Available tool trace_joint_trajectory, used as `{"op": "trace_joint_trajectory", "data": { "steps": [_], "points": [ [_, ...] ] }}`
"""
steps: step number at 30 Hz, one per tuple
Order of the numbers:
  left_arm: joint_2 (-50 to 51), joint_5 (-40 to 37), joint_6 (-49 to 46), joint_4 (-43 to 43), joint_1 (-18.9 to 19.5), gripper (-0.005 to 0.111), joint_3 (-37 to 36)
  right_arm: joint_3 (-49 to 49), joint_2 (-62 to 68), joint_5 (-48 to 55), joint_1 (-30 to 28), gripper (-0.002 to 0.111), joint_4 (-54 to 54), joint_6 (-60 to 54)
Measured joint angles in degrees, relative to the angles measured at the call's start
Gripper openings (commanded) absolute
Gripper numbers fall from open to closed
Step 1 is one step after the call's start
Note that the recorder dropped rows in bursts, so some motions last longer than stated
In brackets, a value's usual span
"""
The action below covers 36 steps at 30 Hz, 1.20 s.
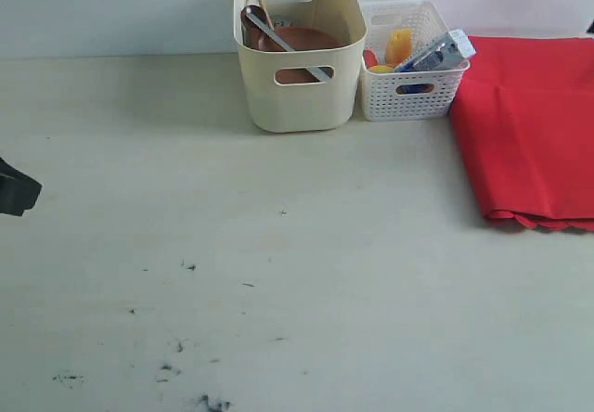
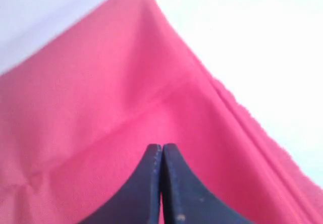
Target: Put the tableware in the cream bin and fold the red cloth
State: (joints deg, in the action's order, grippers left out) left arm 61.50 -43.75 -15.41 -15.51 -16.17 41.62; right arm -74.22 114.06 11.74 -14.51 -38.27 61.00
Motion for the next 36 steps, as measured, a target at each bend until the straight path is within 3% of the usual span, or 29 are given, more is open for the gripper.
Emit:
{"op": "trace_joint_trajectory", "data": {
  "steps": [9,15,22,36],
  "points": [
    [-15.2,4.5,0.8,-1.4,0.0,0.003,-0.5,6.2,-19.8,4.1,1.3,0.0,1.1,-2.6],
    [-33.3,12.3,0.8,-1.6,0.0,0.003,-7.5,17.1,-31.6,2.4,3.7,0.0,1.2,-2.6],
    [-48.7,9.1,0.8,-1.6,0.0,0.003,-13.4,26.1,-40.0,2.9,4.3,0.0,1.3,-2.6],
    [-56.2,6.1,0.8,-1.6,0.0,0.003,-13.6,26.5,-41.1,3.0,4.3,0.0,1.3,-2.6]
  ]
}}
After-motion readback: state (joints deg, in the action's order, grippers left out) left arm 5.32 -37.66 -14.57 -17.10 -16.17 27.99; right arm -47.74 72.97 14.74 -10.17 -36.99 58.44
